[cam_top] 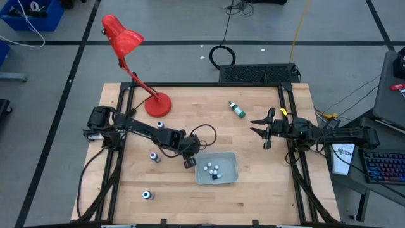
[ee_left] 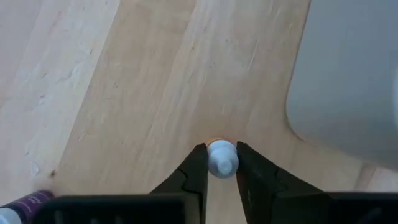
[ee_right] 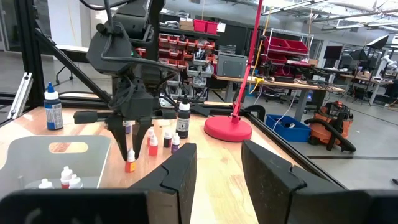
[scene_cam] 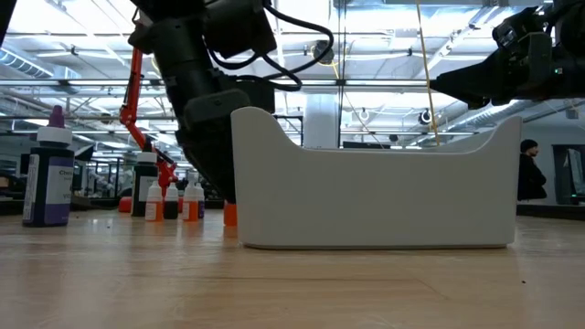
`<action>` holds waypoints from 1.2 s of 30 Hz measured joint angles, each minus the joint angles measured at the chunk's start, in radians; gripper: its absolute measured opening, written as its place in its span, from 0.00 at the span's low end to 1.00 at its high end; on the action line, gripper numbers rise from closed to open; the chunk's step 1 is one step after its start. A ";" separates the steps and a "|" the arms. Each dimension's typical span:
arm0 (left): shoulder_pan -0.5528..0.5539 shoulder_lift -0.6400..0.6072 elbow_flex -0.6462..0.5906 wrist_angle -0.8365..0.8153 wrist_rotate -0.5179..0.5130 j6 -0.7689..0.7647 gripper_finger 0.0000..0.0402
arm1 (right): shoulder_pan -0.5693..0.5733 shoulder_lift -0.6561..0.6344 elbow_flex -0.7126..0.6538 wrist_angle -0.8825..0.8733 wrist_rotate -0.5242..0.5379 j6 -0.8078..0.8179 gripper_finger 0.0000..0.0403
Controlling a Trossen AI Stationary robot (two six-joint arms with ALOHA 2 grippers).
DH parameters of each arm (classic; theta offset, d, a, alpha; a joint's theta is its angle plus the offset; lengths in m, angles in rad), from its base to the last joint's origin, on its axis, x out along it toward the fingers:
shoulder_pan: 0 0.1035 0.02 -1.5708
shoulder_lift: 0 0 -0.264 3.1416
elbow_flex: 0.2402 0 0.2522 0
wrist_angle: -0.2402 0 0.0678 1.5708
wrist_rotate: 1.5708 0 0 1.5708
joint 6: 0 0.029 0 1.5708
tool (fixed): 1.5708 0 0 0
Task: Pick & Place food coloring
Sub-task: Put the small orange food coloring bottle into the gray bin
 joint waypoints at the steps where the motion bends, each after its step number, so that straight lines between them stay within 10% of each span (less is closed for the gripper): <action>1: 0.001 0.000 0.000 0.000 0.002 -0.001 0.16 | 0.000 0.000 0.000 0.000 0.000 0.000 0.29; 23: -0.123 0.000 0.428 -0.355 -0.102 0.062 0.16 | 0.000 0.000 0.000 0.000 0.000 0.000 0.29; 36: -0.142 0.024 0.436 -0.371 -0.086 0.028 0.16 | 0.000 0.000 0.000 -0.001 0.000 0.000 0.29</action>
